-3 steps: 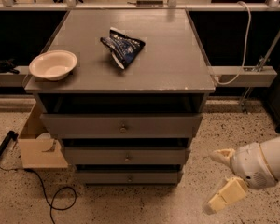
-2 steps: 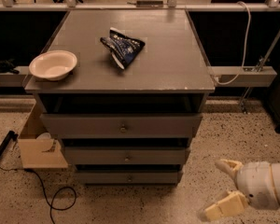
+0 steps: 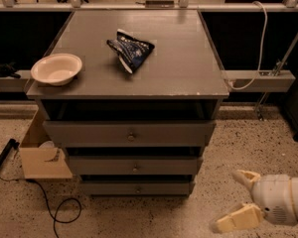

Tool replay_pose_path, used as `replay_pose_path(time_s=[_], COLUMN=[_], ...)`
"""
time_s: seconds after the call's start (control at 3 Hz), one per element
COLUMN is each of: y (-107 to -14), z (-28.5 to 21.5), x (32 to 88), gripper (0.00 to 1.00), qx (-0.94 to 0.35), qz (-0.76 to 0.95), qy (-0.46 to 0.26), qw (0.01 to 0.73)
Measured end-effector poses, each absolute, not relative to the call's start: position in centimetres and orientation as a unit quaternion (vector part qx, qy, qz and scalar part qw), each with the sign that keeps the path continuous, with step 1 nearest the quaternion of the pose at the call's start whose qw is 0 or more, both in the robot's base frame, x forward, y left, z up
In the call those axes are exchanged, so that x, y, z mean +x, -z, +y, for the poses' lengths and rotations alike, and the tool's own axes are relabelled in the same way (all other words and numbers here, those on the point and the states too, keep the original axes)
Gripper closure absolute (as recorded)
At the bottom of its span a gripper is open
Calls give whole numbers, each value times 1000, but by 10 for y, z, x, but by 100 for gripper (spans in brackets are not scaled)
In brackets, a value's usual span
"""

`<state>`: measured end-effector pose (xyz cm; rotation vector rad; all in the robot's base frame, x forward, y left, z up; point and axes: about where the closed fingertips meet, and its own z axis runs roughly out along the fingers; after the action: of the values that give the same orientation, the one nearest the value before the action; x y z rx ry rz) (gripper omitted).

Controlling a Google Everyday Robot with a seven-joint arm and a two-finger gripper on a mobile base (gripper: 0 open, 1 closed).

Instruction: Open bottom drawer

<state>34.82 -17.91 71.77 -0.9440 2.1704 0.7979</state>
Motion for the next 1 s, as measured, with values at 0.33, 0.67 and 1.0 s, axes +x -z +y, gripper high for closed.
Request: replay_pose_path(time_s=[0.33,0.67,1.0], y=[-704,-682,-646], z=[-153,-119,-71], x=[333,322,351], gripper=[0,0,0], qx=[-358,-359,-369], qz=[826,830,839], qy=[-304,-306,-300], qw=[311,299,265])
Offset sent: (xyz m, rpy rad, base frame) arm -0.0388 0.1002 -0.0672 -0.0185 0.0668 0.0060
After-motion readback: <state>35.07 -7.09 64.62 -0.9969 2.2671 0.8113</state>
